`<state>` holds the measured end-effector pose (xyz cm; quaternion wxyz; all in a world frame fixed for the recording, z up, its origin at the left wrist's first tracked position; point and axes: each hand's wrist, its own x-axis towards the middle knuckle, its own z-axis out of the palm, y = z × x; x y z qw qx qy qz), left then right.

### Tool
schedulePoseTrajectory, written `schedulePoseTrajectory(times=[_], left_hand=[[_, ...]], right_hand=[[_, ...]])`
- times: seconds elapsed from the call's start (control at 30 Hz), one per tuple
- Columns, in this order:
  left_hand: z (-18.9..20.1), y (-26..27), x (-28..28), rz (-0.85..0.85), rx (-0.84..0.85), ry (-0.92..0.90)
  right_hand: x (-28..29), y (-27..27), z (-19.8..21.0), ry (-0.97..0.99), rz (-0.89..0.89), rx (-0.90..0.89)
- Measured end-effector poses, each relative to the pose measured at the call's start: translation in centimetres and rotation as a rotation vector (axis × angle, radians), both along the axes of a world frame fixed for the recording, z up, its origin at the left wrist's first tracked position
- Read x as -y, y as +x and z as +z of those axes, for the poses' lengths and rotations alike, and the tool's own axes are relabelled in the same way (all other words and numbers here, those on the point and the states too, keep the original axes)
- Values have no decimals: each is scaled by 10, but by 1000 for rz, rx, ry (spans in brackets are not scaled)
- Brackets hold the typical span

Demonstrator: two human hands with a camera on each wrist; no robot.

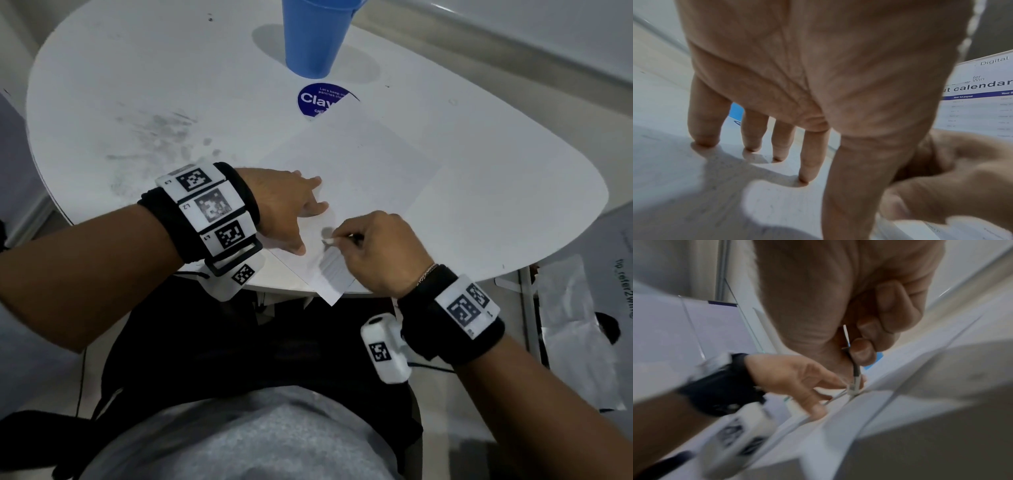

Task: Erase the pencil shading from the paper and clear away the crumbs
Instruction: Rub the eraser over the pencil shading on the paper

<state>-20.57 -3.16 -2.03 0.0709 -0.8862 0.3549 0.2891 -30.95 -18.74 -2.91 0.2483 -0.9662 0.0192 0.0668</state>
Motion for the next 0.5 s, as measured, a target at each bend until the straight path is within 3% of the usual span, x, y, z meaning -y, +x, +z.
schedulePoseTrajectory(times=[0.1, 0.27, 0.4, 0.5], left_hand=[[1, 0, 0, -12, -4, 17], [0, 1, 0, 6, -14, 5], [0, 2, 0, -10, -15, 16], [1, 3, -1, -1, -11, 4]], right_hand=[[-16, -15, 0, 10, 190, -57], [7, 6, -4, 3, -9, 21], [-14, -15, -5, 12, 191, -41], [-3, -4, -1, 3, 90, -20]])
